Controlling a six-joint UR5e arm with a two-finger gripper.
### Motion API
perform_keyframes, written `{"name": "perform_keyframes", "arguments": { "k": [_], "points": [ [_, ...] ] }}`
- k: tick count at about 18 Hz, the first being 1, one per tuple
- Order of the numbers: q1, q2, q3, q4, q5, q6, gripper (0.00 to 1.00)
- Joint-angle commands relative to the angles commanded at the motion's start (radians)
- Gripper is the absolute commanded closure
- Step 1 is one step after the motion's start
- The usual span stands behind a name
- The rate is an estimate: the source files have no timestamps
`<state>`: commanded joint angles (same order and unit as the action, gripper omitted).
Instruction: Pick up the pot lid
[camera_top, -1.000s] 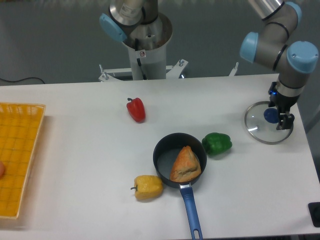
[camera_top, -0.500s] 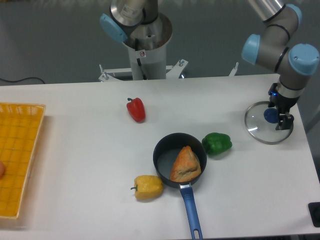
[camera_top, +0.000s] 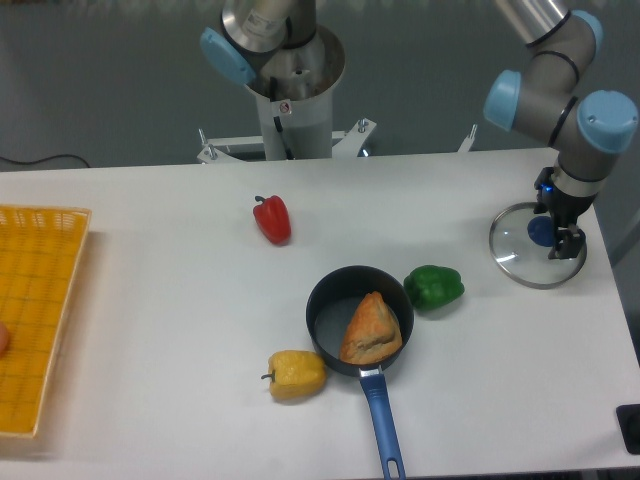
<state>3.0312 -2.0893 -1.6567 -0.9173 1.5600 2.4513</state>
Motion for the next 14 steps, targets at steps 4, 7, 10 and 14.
{"name": "perform_keyframes", "arguments": {
  "k": [4, 7, 10, 14],
  "points": [
    [-0.005, -0.002, 0.005, -0.003, 0.023, -0.005, 0.3],
    [-0.009, 0.0, 0.011, -0.005, 0.044, -0.005, 0.36],
    [-0.011, 0.0, 0.012, -0.005, 0.045, -0.008, 0.43],
    [-0.017, 0.0, 0.02, -0.006, 0.048, -0.037, 0.45]
  ]
}}
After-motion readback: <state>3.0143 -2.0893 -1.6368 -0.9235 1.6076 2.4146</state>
